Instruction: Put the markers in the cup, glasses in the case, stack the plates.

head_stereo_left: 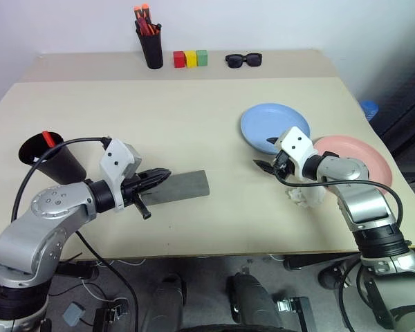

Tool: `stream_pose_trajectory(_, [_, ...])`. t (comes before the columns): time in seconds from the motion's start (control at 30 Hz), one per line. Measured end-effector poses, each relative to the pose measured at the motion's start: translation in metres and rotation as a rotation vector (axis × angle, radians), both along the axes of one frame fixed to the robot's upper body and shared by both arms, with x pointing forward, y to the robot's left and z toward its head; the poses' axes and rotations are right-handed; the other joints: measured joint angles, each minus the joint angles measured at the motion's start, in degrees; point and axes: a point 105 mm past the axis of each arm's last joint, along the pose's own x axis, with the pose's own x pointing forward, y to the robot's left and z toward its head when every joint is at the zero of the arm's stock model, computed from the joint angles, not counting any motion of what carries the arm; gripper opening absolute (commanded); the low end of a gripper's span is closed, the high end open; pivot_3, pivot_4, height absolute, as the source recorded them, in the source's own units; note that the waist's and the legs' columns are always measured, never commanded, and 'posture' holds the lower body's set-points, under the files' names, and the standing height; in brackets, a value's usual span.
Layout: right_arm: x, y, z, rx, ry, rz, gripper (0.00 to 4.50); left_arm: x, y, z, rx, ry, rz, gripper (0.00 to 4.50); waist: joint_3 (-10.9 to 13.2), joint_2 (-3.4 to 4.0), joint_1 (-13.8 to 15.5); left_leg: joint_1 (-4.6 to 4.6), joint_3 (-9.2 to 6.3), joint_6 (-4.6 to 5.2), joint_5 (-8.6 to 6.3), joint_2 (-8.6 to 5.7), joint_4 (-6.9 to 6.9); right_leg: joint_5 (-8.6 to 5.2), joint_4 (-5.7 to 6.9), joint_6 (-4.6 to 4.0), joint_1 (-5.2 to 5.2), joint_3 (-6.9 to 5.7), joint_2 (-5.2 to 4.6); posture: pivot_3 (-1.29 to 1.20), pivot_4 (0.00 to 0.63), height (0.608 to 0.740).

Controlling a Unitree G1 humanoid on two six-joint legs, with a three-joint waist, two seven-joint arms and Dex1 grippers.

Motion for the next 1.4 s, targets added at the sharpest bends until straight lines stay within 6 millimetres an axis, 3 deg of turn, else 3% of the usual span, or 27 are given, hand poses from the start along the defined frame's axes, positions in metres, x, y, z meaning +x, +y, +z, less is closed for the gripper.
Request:
stream_pose_trajectory(0.27, [0.029,-0.012,-0.016,-0.218,-0.063,-0.043,3.48,-0.009,-0.002,-0.01,0.034,0.001,-0.057,0.02,0.01,0.02,-0.2,0.04,0.03,0.0,0.0,0.0,0.02,0.0,0.01,-0.01,0.02,0.02,0.03,0.0,0.15,0.74])
stream_pose_trajectory(0.5, [0.04,-0.007,-0.021,-0.334,-0.134,-0.015,0.07,-0.009,-0.004,-0.019,0.054,0.011,-0.052,0.0,0.01,0.02,-0.06,0.01,0.01,0.0,0.0,-0.01,0.0,0.0,0.0,0.0,0.01,0.02,0.02,0.0,0.15,0.74])
stream_pose_trajectory(0.73, [0.04,-0.001,-0.016,-0.373,-0.203,0.034,0.03,-0.011,-0.004,-0.025,0.051,0.027,-0.042,0.0,0.03,0.05,-0.23,0.03,0.01,0.01,0.0,0.0,0.0,0.01,0.02,0.0,0.0,0.02,0.04,0.0,0.15,0.74])
stream_pose_trajectory(0.87, [0.032,0.01,0.003,-0.362,-0.273,0.099,0.03,-0.011,-0.006,-0.026,0.044,0.028,-0.038,0.0,0.04,0.07,-0.11,0.01,0.01,0.0,0.0,0.0,0.0,0.01,0.02,0.0,0.0,0.02,0.03,0.0,0.15,0.74])
stream_pose_trajectory(0.93, [0.023,0.005,0.02,-0.339,-0.294,0.118,0.03,-0.009,-0.007,-0.025,0.035,0.021,-0.03,0.0,0.04,0.07,0.27,-0.01,-0.01,0.01,-0.01,-0.01,0.03,0.01,0.0,0.0,0.04,0.01,0.01,0.0,0.15,0.74])
stream_pose_trajectory(1.03, [0.007,-0.019,0.045,-0.279,-0.272,0.089,0.03,-0.007,-0.009,-0.022,0.018,0.008,-0.03,0.0,0.04,0.07,0.89,0.0,-0.02,0.05,-0.03,-0.03,0.04,0.01,-0.05,0.01,0.09,0.01,-0.02,0.0,0.15,0.74])
stream_pose_trajectory(1.1, [-0.005,-0.042,0.051,-0.265,-0.219,0.056,0.03,-0.007,-0.011,-0.019,0.006,-0.002,-0.039,0.0,0.04,0.07,1.31,0.0,-0.01,0.07,-0.04,-0.02,0.03,0.0,-0.06,0.0,0.1,0.0,-0.01,0.0,0.15,0.74])
stream_pose_trajectory(1.27, [-0.047,-0.101,0.034,-0.304,0.003,-0.043,0.03,-0.005,-0.021,-0.013,-0.053,-0.027,-0.08,0.0,0.02,0.11,1.7,0.02,0.01,0.13,-0.07,-0.01,0.04,0.0,-0.08,0.0,0.14,0.0,-0.01,0.0,0.15,0.74])
stream_pose_trajectory(1.4, [-0.072,-0.13,0.009,-0.304,0.144,-0.122,0.03,-0.004,-0.04,-0.011,-0.053,-0.048,-0.165,0.0,0.01,0.14,1.13,0.11,0.1,0.13,-0.07,0.01,0.07,0.0,-0.06,-0.01,0.16,0.06,0.03,0.0,0.15,0.74])
